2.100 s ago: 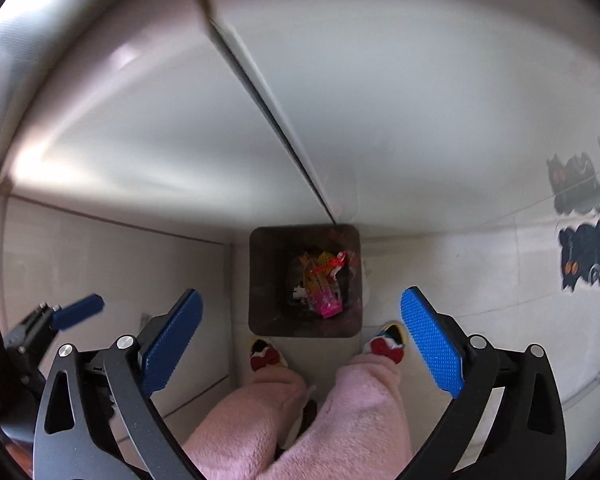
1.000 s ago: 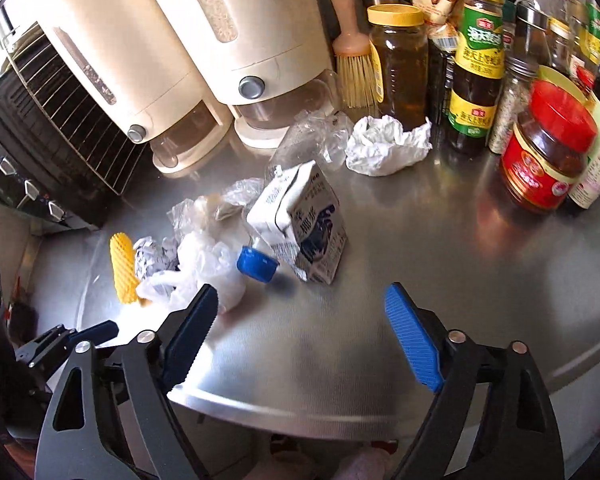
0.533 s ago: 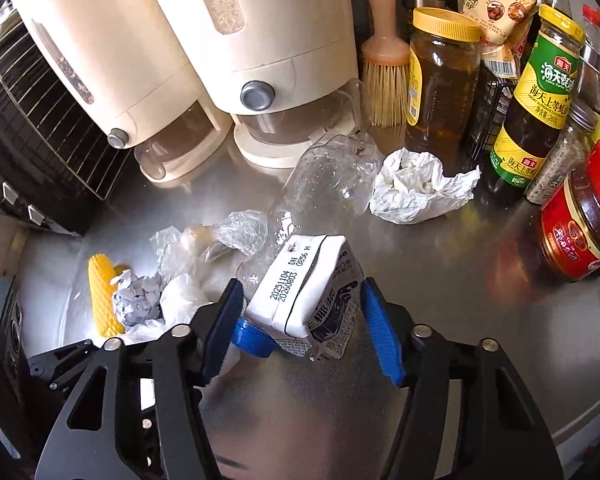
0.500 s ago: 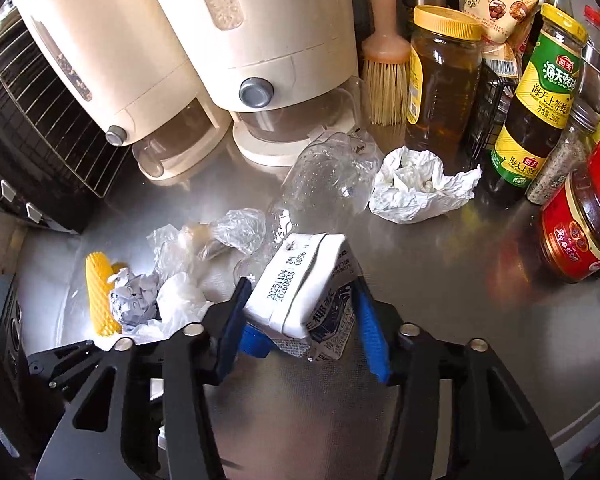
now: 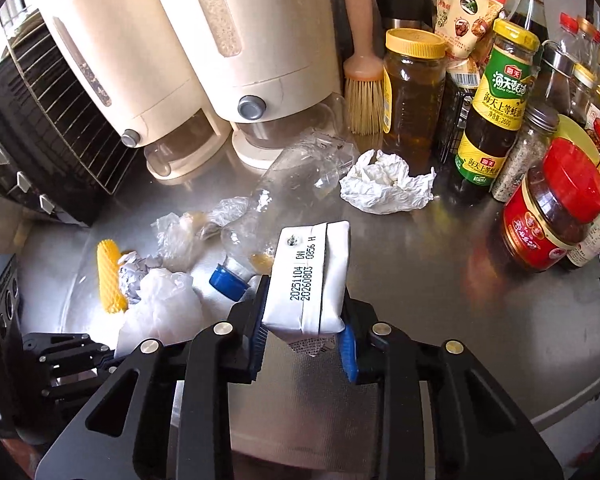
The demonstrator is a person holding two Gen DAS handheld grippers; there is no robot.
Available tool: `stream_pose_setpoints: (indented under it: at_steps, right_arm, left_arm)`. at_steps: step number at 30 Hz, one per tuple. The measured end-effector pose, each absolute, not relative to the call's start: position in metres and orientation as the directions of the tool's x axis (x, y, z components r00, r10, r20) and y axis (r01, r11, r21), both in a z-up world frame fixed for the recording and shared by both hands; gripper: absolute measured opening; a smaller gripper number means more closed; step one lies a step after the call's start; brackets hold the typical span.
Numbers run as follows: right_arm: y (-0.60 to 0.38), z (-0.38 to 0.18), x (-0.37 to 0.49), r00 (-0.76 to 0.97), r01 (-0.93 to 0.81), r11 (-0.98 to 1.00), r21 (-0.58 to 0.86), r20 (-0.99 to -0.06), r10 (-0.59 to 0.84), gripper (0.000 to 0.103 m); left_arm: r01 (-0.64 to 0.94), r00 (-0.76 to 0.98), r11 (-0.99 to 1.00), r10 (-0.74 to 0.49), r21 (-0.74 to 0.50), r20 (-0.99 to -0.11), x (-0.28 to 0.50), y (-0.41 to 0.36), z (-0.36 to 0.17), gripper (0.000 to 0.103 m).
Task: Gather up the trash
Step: 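Grasp the white plastic bag with the left tool while the right tool grasps the milk carton, then carry both items down over the bin and open both tools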
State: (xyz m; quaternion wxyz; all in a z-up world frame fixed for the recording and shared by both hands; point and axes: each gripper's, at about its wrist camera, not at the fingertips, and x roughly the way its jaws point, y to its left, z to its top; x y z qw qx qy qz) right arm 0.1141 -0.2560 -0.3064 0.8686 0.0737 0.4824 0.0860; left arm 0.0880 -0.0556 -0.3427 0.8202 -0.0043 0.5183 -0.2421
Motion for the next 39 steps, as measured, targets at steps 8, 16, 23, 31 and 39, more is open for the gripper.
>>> stream_pose_setpoints:
  at_steps: [8, 16, 23, 31, 39]
  right_arm:
    - [-0.251, -0.295, 0.058, 0.536, -0.107, 0.966, 0.236, -0.805, 0.256, 0.031]
    - [-0.243, -0.314, -0.01, 0.457, -0.141, 0.96, 0.242, -0.844, 0.28, 0.031]
    - [-0.242, -0.34, -0.063, 0.363, -0.138, 0.952, 0.274, -0.88, 0.306, 0.031]
    - [-0.238, -0.409, -0.087, 0.226, -0.108, 0.952, 0.287, -0.925, 0.304, 0.031]
    - [-0.235, -0.499, -0.076, 0.147, -0.047, 0.94, 0.339, -0.928, 0.342, 0.031]
  left_arm:
    - [0.401, 0.364, 0.883, -0.399, -0.245, -0.842, 0.033, -0.055, -0.328, 0.001]
    - [0.371, 0.324, 0.889, -0.395, -0.268, -0.859, -0.025, -0.043, -0.335, 0.001]
    - [0.353, 0.247, 0.886, -0.398, -0.3, -0.884, -0.069, -0.038, -0.36, 0.001]
    - [0.292, 0.134, 0.901, -0.371, -0.321, -0.919, -0.08, -0.042, -0.432, 0.001]
    - [0.23, 0.027, 0.909, -0.362, -0.347, -0.932, -0.062, -0.049, -0.523, 0.001]
